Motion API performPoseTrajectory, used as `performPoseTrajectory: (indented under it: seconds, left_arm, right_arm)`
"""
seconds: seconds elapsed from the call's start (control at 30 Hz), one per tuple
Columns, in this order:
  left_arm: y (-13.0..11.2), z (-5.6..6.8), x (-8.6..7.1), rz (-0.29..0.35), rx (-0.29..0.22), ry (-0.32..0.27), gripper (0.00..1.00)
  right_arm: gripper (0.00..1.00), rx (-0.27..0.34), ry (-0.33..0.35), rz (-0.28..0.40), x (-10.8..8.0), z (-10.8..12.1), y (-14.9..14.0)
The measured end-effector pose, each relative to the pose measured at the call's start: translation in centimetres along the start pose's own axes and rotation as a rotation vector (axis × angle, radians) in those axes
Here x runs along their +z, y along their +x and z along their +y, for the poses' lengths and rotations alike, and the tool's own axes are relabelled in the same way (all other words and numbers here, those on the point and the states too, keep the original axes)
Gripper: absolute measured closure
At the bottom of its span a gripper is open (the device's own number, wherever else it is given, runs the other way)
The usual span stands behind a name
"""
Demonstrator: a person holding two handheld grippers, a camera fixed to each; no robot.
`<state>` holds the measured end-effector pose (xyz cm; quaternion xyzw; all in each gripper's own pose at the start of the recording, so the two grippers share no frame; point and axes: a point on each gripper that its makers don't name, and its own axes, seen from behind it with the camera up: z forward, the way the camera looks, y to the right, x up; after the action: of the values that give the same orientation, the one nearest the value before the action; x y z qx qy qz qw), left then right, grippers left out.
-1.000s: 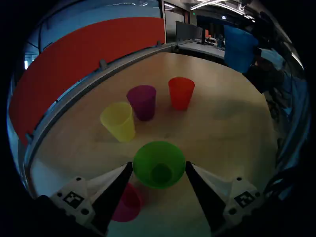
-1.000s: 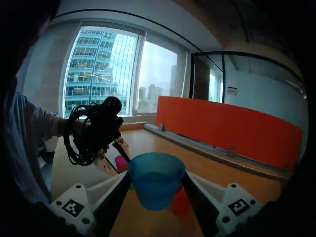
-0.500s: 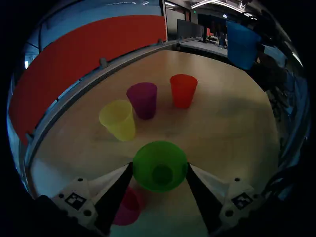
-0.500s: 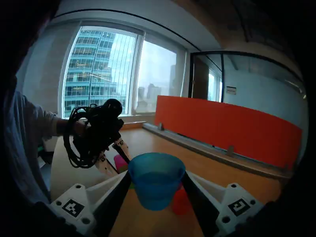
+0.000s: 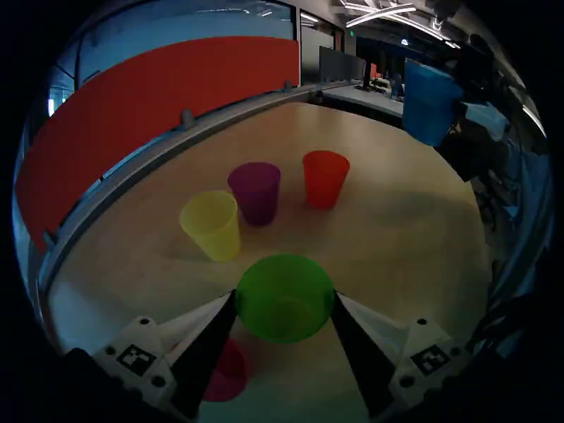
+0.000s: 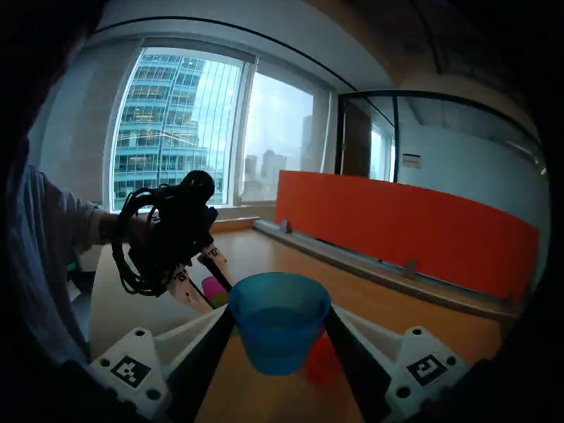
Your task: Pour water
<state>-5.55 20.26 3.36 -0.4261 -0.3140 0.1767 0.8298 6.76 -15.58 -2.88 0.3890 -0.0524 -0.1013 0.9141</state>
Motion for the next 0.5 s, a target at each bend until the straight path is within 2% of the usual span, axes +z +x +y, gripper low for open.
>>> performPoseTrajectory:
  seconds: [0.5]
  left_arm:
    - [4.3, 0.2, -3.5, 0.178, -0.012, 0.037, 0.09]
  right_arm:
    - [0.10, 0.006, -0.016, 0.002, -0.2, 0.4, 0.3]
